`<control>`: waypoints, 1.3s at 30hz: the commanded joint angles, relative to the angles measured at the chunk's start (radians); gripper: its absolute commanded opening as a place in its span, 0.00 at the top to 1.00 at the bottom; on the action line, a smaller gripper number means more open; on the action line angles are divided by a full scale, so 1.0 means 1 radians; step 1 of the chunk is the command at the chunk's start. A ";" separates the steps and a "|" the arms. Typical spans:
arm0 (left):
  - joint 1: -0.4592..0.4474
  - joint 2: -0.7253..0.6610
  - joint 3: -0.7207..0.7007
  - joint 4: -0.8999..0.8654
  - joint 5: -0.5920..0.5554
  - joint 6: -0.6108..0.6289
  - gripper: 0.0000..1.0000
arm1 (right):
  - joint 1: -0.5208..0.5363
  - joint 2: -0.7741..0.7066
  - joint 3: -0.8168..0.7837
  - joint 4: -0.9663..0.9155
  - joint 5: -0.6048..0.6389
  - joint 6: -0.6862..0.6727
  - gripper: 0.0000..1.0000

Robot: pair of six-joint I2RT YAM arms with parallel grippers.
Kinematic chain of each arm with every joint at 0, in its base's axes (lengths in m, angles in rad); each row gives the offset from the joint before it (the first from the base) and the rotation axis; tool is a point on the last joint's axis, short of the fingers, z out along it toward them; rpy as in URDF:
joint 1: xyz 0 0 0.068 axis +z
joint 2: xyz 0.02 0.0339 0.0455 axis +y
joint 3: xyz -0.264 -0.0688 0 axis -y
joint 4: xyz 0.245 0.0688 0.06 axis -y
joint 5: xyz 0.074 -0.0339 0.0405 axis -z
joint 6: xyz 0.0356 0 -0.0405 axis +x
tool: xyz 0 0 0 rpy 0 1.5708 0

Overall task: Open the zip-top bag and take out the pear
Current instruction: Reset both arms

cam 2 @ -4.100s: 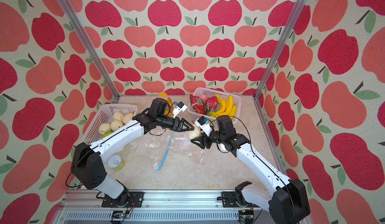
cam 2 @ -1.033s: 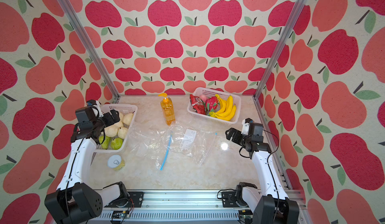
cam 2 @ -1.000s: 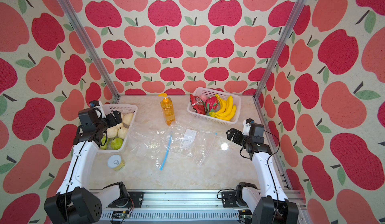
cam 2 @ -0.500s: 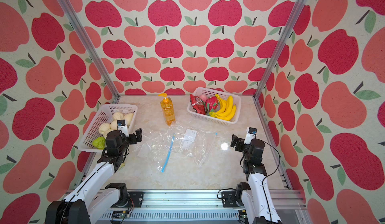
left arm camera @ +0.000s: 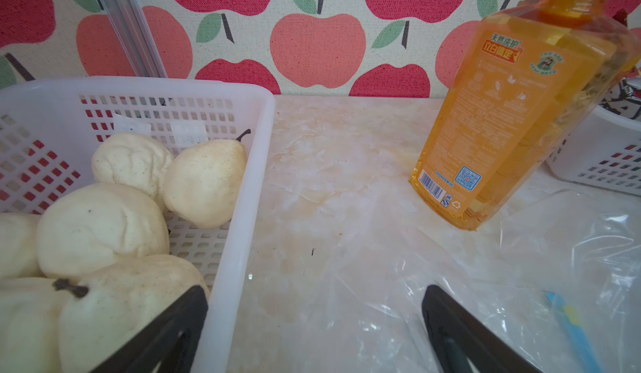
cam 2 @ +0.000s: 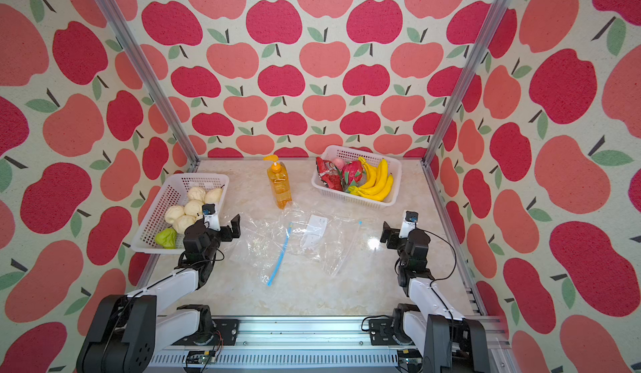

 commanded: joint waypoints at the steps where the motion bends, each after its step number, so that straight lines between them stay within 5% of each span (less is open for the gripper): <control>1: -0.004 0.063 0.022 0.009 0.067 0.012 0.01 | 0.008 0.043 -0.009 0.142 0.036 -0.022 0.03; 9: 0.003 0.060 0.020 0.009 0.120 0.024 0.01 | 0.014 0.212 0.038 0.289 -0.022 -0.029 0.03; 29: 0.029 -0.041 0.026 -0.072 0.048 0.047 0.02 | 0.047 0.515 0.063 0.577 -0.034 -0.052 0.04; 39: 0.023 -0.031 0.098 -0.133 0.070 0.057 0.02 | 0.051 0.513 0.092 0.519 -0.030 -0.058 0.03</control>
